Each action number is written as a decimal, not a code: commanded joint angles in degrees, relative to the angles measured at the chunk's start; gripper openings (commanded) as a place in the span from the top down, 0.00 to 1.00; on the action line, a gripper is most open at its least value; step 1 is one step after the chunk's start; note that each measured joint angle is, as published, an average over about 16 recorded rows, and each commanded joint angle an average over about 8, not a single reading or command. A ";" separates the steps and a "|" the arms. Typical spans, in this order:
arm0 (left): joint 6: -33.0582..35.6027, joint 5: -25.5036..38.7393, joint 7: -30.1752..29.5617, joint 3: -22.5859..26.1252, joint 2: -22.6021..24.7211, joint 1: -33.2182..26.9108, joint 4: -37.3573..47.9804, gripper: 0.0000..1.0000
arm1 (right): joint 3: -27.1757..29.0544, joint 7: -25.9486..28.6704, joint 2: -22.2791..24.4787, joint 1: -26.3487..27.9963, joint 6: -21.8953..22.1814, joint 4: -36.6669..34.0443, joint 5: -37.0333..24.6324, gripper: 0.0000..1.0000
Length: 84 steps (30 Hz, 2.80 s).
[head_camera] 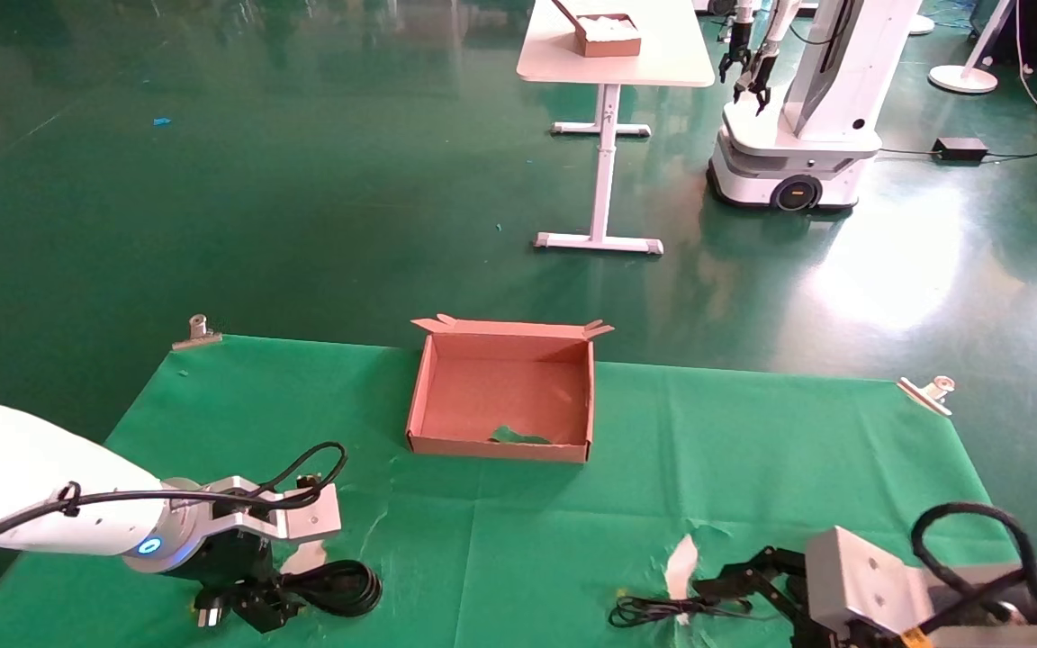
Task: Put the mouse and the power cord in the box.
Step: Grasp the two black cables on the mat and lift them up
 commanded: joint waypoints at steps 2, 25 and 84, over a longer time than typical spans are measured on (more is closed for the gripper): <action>-0.54 0.73 0.12 0.31 0.50 -0.04 0.98 0.00 | -0.51 -0.36 0.11 0.15 0.02 0.34 -1.61 0.00; -0.82 0.67 0.84 0.35 0.81 -0.29 2.02 0.00 | -17.80 1.99 -28.29 16.72 5.18 -19.77 -43.65 0.02; -0.95 0.64 0.86 0.32 0.80 -0.29 2.02 1.00 | -18.30 1.40 -31.05 18.61 6.70 -26.31 -45.14 1.00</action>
